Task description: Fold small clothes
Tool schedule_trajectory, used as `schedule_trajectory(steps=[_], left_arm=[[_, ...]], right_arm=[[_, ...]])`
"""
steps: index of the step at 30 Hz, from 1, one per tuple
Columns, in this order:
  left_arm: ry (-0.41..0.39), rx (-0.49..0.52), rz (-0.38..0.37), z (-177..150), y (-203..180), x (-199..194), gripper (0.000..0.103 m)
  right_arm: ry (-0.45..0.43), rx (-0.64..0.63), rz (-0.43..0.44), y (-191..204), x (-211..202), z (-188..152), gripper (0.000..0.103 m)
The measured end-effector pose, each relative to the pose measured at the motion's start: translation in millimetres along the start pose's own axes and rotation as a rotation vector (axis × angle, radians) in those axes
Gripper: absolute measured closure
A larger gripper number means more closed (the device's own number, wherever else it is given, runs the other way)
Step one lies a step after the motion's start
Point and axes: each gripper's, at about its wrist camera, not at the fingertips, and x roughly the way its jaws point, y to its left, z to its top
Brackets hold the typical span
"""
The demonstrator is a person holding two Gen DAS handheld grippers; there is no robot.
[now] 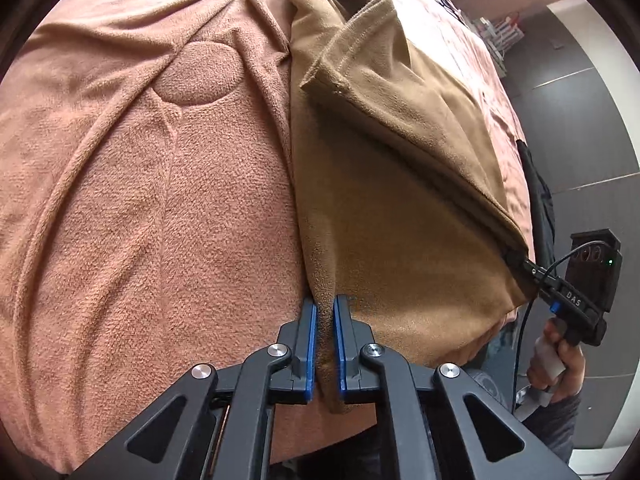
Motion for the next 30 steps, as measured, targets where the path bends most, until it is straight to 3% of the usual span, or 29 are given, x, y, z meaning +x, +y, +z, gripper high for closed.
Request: schedule_trajectory(steps=[4, 7, 8, 9, 16, 20, 30], left_arm=[[0.003, -0.003, -0.024, -1.0, 1.0, -2.7, 0.094], [-0.002, 0.006, -0.034, -3.8, 3.3, -12.3, 0.094], [-0.012, 0.003, -0.045, -4.7, 4.6, -16.4, 0.094], [-0.026, 0.002, -0.058, -5.4, 5.7, -20.7, 0.094], [-0.091, 0.012, -0.076, -2.3, 14.9, -44.9, 0.094], [-0.111, 0.029, -0.084, -1.3, 9.2, -53.5, 0.094], [-0.143, 0.013, -0.085, -3.9, 32.3, -82.5, 0.094]], right_arm=[[0.000, -0.004, -0.051, 6.1, -4.6, 2.0, 0.090], [-0.021, -0.084, -0.167, 27.7, -15.1, 4.3, 0.066], [-0.036, -0.117, -0.207, 35.1, -20.2, 4.9, 0.050], [-0.055, -0.150, -0.227, 43.0, -26.2, 5.7, 0.041], [-0.058, -0.363, -0.232, 102.9, -30.0, 6.5, 0.041], [-0.014, -0.497, -0.253, 136.6, -3.2, 6.3, 0.041], [0.080, -0.649, -0.268, 184.7, 71.3, 24.9, 0.044]])
